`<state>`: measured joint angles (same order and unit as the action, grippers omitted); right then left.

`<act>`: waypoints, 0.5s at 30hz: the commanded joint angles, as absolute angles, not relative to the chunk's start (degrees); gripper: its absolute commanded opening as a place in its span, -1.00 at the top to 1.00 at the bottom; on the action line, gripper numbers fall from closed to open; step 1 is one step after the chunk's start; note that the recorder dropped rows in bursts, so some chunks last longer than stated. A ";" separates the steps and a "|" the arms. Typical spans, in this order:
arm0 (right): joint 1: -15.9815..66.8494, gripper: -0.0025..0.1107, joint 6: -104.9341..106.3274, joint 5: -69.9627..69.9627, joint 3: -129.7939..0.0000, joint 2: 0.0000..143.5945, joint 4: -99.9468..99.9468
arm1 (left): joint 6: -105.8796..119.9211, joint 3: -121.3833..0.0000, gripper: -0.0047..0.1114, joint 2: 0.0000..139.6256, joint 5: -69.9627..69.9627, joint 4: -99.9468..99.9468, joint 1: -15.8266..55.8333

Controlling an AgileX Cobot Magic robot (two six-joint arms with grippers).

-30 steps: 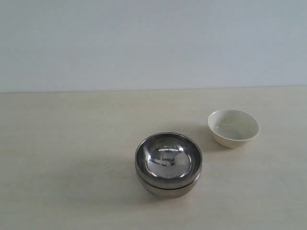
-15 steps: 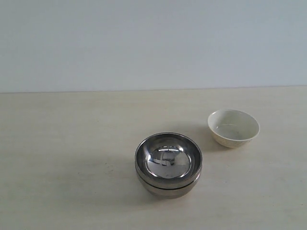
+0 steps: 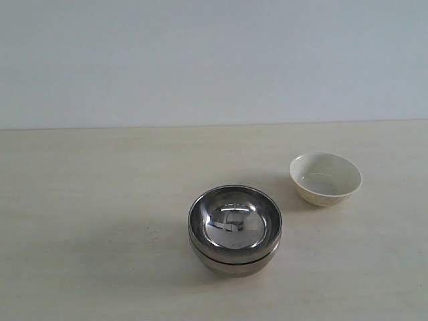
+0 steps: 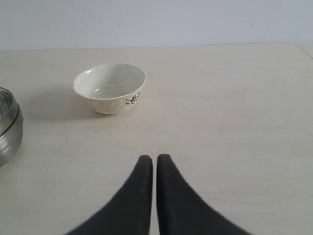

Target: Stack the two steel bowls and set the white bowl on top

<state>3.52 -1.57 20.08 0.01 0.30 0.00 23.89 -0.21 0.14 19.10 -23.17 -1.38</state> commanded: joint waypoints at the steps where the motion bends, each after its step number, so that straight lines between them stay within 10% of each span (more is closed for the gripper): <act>1: 3.41 0.96 -1.35 19.54 0.00 0.00 0.00 | 20.42 0.00 0.85 0.00 18.83 -21.64 -1.62; 15: 3.41 0.96 -1.35 19.54 0.00 0.00 0.00 | -2.13 0.00 0.85 0.00 17.52 -4.84 -1.62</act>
<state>3.52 -1.57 20.08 0.01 0.30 0.00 -1.44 -0.21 0.14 18.19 -5.13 -1.38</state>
